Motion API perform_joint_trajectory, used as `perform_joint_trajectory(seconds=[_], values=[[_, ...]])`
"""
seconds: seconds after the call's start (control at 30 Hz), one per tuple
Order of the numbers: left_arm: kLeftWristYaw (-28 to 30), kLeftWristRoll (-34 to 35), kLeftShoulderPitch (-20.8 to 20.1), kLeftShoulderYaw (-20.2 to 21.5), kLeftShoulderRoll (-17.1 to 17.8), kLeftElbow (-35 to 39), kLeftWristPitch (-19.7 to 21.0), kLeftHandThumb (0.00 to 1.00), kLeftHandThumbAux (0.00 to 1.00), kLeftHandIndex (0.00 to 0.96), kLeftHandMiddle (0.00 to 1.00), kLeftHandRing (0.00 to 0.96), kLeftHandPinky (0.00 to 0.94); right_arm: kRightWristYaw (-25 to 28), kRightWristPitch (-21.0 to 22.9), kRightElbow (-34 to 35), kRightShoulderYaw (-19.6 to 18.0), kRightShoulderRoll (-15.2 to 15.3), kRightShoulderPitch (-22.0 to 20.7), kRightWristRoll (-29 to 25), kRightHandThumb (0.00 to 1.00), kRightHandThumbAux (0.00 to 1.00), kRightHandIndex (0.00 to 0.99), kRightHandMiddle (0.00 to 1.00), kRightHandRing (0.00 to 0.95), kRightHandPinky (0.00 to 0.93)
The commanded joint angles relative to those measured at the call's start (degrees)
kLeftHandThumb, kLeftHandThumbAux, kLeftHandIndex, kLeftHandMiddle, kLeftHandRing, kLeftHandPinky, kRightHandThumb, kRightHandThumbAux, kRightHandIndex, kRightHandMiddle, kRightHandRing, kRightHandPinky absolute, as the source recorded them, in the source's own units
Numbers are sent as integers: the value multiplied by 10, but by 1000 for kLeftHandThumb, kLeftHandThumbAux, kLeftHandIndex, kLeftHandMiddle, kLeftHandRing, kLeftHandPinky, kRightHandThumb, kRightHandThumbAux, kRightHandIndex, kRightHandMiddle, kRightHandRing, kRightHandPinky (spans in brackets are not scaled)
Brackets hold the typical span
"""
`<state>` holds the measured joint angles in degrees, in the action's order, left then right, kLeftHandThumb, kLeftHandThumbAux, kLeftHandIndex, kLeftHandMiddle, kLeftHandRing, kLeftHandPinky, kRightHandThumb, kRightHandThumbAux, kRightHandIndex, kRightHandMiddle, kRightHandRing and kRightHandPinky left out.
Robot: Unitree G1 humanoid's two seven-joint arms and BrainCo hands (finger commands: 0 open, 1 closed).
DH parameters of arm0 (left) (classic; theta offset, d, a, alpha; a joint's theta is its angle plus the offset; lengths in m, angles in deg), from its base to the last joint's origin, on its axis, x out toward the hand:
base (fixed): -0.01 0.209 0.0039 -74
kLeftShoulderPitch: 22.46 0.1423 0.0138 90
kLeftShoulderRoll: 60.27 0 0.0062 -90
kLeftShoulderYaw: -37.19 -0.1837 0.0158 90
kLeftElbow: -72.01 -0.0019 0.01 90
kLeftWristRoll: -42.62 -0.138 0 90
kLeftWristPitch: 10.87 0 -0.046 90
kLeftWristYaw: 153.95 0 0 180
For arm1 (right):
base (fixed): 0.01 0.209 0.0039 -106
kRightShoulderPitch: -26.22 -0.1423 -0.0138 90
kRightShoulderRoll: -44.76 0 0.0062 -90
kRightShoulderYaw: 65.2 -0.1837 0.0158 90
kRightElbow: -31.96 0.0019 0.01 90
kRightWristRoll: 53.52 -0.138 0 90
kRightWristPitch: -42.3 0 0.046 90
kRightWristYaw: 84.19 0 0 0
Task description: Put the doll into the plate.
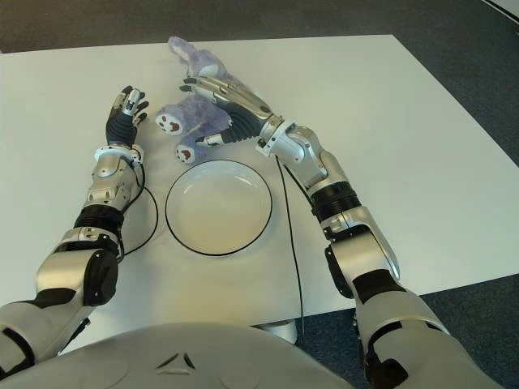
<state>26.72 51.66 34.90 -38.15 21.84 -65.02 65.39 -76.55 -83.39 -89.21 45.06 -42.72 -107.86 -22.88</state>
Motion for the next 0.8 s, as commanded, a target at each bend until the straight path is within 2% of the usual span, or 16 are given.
perform_joint_trajectory(seconds=[0.03,0.3,0.47,0.8], values=[[-7,-2,18,-2,-5,-11,17,0,434,0,177,160,56,-21,-4,-38,11,-12,-19,17,242,520,0,0,0,50],[-7,-3,18,-3,-4,-10,20,0,432,0,174,152,55,-65,-13,-89,18,-25,-40,28,238,526,0,0,0,63],[-6,-4,17,-3,-3,-12,20,0,437,7,175,158,98,-92,-18,-115,19,-34,-49,31,248,529,0,0,0,69],[-3,-1,17,-1,-4,-13,19,0,440,7,172,160,113,-122,-33,-158,22,-44,-64,33,279,541,0,0,0,52]])
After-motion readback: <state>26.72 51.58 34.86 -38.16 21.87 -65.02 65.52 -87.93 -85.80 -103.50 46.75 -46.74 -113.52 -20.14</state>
